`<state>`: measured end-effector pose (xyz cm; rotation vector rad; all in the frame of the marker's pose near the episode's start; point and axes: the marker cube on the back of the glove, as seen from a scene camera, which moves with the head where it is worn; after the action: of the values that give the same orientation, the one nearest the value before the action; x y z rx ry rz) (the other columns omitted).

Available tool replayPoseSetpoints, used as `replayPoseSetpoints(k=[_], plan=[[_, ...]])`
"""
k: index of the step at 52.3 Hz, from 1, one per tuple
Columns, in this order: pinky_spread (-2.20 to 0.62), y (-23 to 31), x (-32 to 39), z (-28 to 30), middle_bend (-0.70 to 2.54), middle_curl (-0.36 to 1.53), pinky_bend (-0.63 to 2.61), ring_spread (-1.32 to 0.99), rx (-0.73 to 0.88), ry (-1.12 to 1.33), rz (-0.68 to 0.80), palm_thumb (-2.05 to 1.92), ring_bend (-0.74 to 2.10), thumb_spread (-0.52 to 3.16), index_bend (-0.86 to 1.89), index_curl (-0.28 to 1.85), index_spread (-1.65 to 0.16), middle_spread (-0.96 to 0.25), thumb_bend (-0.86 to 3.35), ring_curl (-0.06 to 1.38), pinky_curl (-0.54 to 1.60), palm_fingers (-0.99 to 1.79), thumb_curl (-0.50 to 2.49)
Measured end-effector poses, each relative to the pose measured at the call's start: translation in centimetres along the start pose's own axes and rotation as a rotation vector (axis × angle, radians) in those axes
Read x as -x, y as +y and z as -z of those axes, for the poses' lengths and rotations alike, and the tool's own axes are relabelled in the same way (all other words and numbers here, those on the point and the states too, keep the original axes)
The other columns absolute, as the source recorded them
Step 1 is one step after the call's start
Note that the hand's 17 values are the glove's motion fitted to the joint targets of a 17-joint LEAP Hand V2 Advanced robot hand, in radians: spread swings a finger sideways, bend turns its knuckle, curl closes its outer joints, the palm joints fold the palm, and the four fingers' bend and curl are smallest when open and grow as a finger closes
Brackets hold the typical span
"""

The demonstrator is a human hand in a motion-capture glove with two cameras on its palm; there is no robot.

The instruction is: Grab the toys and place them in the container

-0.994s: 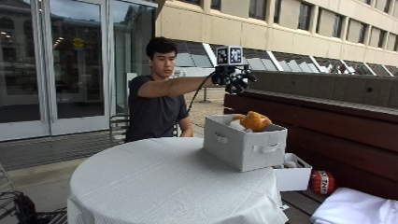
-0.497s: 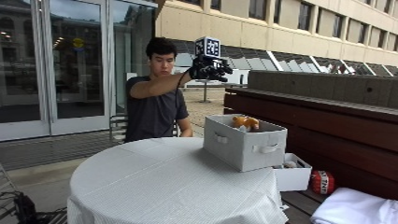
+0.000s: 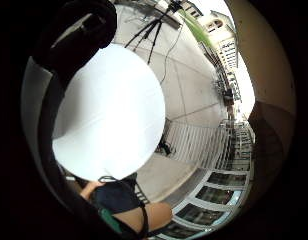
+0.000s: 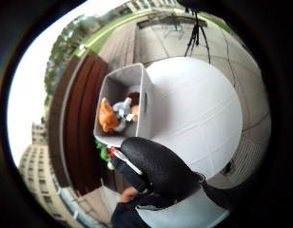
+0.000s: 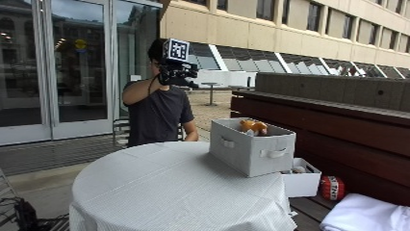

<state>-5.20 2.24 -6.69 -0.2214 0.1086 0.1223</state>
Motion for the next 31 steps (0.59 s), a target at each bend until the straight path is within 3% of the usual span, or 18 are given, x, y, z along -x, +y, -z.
replayPoseSetpoints(k=[2,6,11,18,31], plan=[[-0.01,-0.5,-1.6,-0.6,0.21,0.47,1.07,-0.02,-0.070,0.002,0.087,-0.11,0.53,0.97,0.11,0.30,-0.30,-0.03,-0.09,0.23,0.33,-0.10,0.25],[-0.01,0.8,-3.2,-0.8,0.21,0.46,1.06,-0.01,-0.003,0.006,-0.044,-0.11,0.53,0.98,0.11,0.29,-0.31,-0.02,-0.08,0.23,0.33,-0.09,0.24],[-0.01,-1.2,-6.8,-2.5,0.20,0.46,1.05,-0.01,-0.181,-0.002,0.127,-0.11,0.52,0.98,0.11,0.27,-0.30,-0.01,-0.08,0.23,0.33,-0.08,0.23],[-0.01,-0.7,-8.7,-3.2,0.19,0.45,1.05,0.00,-0.146,-0.012,0.143,-0.11,0.51,0.98,0.11,0.26,-0.30,-0.01,-0.08,0.23,0.33,-0.07,0.22],[-0.01,1.4,-10.3,-4.2,0.19,0.45,1.04,0.00,-0.001,0.025,0.008,-0.10,0.50,0.99,0.12,0.24,-0.30,0.00,-0.08,0.23,0.33,-0.07,0.21]])
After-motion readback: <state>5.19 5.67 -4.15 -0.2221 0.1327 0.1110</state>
